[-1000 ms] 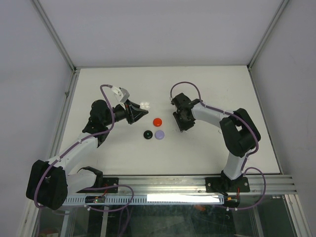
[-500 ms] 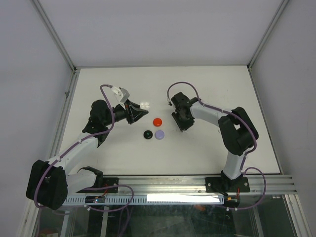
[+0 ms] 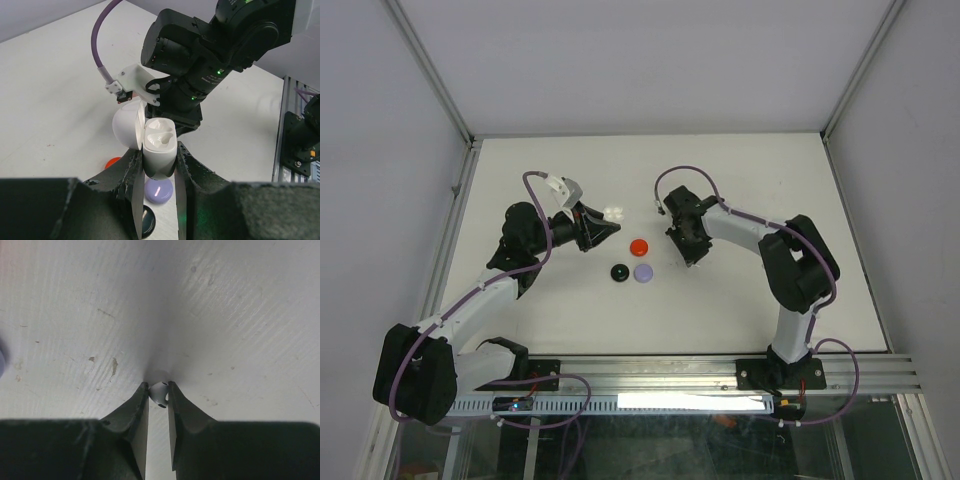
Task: Insert the wireless bluetooth earbuds into the charging case
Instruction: Pick up the earbud from the center of the board.
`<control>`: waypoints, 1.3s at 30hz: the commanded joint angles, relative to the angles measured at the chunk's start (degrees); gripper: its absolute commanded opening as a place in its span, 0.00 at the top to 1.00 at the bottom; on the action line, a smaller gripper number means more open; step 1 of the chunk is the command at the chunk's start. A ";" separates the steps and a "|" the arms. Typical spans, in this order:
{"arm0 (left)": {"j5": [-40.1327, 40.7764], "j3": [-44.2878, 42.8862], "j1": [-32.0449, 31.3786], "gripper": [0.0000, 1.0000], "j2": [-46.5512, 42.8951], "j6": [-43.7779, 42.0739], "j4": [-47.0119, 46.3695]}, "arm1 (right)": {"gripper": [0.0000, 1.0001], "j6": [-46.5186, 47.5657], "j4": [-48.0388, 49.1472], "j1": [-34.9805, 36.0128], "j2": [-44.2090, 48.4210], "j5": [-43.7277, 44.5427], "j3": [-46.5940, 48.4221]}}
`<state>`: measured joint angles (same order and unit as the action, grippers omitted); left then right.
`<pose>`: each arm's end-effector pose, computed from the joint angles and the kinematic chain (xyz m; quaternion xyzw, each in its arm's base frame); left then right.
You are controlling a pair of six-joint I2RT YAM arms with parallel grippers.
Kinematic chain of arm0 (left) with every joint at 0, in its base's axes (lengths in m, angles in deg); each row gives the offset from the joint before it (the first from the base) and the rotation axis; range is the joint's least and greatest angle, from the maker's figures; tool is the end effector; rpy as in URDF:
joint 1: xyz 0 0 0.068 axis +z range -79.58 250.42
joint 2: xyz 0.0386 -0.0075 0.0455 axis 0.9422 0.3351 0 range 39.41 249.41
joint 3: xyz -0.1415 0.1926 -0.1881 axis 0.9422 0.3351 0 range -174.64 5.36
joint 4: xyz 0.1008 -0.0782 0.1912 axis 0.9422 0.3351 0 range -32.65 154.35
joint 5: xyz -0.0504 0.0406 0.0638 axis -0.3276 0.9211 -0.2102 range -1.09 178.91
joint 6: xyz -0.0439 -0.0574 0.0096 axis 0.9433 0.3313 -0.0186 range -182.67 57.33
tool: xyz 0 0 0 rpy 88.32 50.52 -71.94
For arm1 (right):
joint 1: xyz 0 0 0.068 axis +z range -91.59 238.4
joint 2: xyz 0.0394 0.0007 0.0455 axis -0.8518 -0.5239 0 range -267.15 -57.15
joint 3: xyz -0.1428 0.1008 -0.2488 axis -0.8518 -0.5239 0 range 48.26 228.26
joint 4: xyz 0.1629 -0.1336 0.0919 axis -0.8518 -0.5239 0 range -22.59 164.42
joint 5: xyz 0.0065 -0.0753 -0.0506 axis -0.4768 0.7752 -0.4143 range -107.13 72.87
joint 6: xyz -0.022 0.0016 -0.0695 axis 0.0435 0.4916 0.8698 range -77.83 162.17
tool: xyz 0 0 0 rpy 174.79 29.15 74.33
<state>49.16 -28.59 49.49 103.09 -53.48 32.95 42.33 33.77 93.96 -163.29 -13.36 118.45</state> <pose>0.1931 -0.1154 0.3154 0.2989 0.6681 -0.4072 0.5464 0.2786 0.1941 0.1919 -0.3008 0.9460 0.0043 0.1211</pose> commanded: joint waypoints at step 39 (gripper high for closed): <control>-4.44 6.73 0.27 1.00 -7.17 -5.96 -17.74 | 0.93 -24.96 38.61 5.69 36.12 -17.03 -2.64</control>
<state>46.45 -22.51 49.49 98.00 -55.58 20.58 22.07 62.30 98.20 -128.78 -25.91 116.88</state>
